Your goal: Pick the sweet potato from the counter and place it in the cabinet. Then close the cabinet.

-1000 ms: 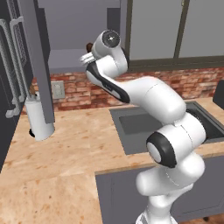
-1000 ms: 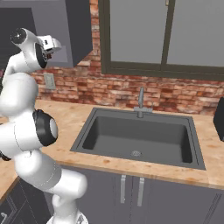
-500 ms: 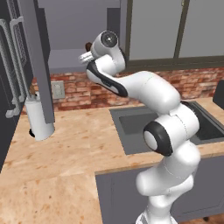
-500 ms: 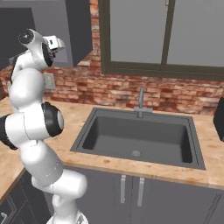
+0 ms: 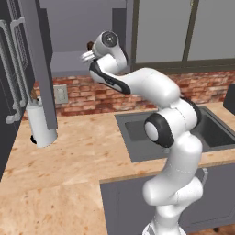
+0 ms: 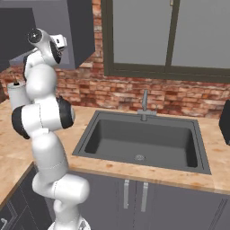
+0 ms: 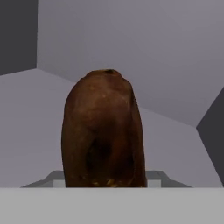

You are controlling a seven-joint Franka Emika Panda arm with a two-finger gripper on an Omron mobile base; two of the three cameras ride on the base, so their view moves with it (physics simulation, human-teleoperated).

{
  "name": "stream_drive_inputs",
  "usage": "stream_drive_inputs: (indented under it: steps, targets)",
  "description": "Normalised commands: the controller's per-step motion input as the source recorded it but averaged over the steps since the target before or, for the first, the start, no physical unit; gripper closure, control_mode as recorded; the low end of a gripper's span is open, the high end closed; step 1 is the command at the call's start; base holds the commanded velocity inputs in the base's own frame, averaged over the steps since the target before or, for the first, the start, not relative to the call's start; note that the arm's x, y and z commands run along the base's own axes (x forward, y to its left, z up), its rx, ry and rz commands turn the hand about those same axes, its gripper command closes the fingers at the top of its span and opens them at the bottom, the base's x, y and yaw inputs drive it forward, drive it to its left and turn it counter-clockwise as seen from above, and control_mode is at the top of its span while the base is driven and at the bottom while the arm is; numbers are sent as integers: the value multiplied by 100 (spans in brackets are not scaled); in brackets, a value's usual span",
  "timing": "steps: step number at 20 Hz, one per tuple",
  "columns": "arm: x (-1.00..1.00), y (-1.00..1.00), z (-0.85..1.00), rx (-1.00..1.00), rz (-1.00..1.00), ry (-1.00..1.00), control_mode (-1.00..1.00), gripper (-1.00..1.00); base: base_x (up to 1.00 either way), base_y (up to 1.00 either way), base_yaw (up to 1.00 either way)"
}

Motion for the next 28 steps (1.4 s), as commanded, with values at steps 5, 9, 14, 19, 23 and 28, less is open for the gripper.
stream_drive_inputs:
  steps: [5,9,14,19,23,28]
  targets:
    - [43,18,-20,0,0,0,-100,-100,0,0,0]
    - [34,24,-7,0,0,0,-100,-100,0,0,0]
    - [14,7,-7,1,0,0,-100,-100,0,0,0]
    - [-24,1,0,3,-1,0,-100,-100,0,0,0]
    - [-92,0,1,6,-3,0,-100,-100,0,0,0]
    - [-100,-13,-7,6,-1,0,-100,-100,0,0,0]
